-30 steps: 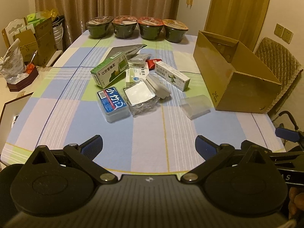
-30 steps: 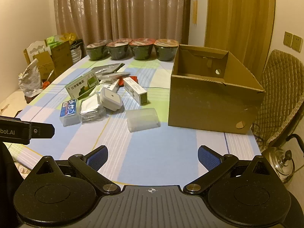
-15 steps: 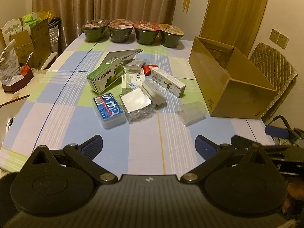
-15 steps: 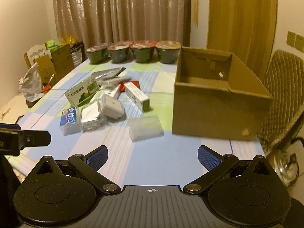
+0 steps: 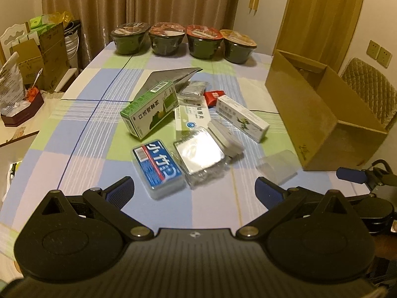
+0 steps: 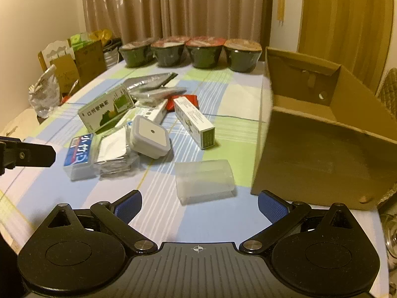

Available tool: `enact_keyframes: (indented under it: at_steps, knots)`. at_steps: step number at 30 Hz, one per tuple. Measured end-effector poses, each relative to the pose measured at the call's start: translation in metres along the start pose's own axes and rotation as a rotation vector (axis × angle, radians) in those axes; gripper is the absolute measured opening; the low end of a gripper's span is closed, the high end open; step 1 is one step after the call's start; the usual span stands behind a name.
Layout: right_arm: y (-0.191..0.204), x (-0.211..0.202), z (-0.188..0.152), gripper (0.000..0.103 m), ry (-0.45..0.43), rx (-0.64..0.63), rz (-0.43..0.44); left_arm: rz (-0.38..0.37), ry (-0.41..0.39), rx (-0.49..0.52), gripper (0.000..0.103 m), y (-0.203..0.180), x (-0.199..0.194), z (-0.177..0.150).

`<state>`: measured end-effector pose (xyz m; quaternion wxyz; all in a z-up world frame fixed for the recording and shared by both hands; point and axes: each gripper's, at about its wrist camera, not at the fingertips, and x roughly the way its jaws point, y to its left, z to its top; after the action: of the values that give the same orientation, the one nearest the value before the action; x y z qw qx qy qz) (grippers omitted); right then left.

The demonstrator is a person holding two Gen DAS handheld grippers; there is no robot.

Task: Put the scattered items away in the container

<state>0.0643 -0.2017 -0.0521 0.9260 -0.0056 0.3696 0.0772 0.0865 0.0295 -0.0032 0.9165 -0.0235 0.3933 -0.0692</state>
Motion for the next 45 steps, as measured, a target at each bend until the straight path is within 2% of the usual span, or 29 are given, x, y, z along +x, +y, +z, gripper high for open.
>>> enact_keyframes:
  at_steps: [10, 16, 17, 18, 31, 37, 39, 41, 45]
  knots:
    - [-0.011, 0.057, 0.004, 0.103, 0.068, 0.044, -0.015, -0.007, 0.042, -0.003, 0.102, 0.005, 0.038, 0.008]
    - [-0.011, 0.075, 0.003, 0.103, 0.064, 0.052, -0.014, -0.023, 0.062, -0.004, 0.102, 0.001, 0.052, 0.008]
    - [-0.01, 0.077, 0.003, 0.093, 0.065, 0.045, -0.008, -0.026, 0.063, -0.003, 0.102, 0.001, 0.053, 0.008]
    - [-0.008, 0.078, 0.003, 0.077, 0.072, 0.035, 0.0, -0.028, 0.064, -0.003, 0.102, 0.001, 0.055, 0.008]
    - [-0.002, 0.08, 0.006, 0.077, 0.06, 0.044, 0.006, 0.001, 0.074, -0.041, 0.102, 0.015, 0.071, 0.007]
    - [0.0, 0.077, 0.004, 0.074, 0.061, 0.044, -0.003, 0.053, 0.077, -0.085, 0.101, 0.028, 0.083, 0.009]
    - [0.002, 0.077, 0.003, 0.074, 0.061, 0.04, -0.002, 0.085, 0.076, -0.11, 0.096, 0.033, 0.089, 0.009]
    - [0.002, 0.076, 0.002, 0.074, 0.06, 0.032, -0.004, 0.116, 0.087, -0.143, 0.081, 0.039, 0.095, 0.009]
    - [0.002, 0.076, 0.002, 0.074, 0.06, 0.021, -0.01, 0.146, 0.104, -0.207, 0.071, 0.051, 0.108, 0.01]
